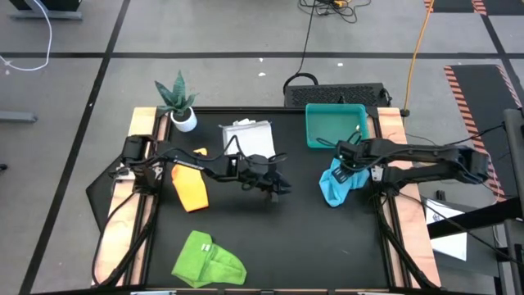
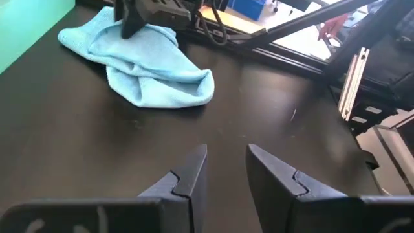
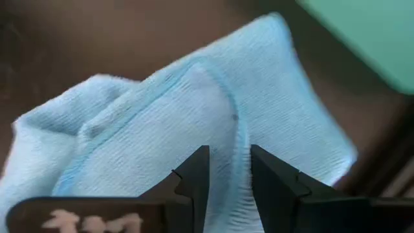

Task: Fold microfiber towels
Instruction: Fold the blue microfiber towel

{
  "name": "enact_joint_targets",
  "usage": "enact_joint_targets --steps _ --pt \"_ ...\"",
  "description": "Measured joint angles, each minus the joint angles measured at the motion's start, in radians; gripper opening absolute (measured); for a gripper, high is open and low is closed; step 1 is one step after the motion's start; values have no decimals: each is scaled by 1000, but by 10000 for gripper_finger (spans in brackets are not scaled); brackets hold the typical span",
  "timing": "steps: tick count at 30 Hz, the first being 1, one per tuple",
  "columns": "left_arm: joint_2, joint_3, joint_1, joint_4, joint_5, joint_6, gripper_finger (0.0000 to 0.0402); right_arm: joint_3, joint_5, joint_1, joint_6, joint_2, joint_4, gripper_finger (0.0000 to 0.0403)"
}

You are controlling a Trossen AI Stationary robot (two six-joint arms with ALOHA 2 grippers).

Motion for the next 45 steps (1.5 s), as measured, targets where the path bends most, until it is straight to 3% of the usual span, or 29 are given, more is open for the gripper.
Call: enact_joint_targets --steps 3,8,11,16,20,25,30,33,45 --pt "0 0 0 -20 0 2 108 0 4 -7 21 7 -9 92" --pt "0 0 0 -31 0 -4 108 7 -9 -2 -2 -6 7 11" --pt "0 0 -2 -26 -1 -31 108 47 -49 27 -30 -35 35 4" --pt "0 0 -2 20 -10 -87 108 110 -239 139 -50 -103 280 1" --pt "0 0 -2 117 -98 -5 108 114 -333 220 9 -99 405 1" --pt "1 0 -1 179 -153 158 108 113 -340 290 41 -37 454 1" --pt "55 -1 15 161 -35 122 109 113 -339 299 48 15 515 0" --pt "69 0 18 160 -26 133 112 113 -340 298 42 26 540 0" --pt "71 0 22 144 -42 130 231 113 -357 294 35 27 632 0"
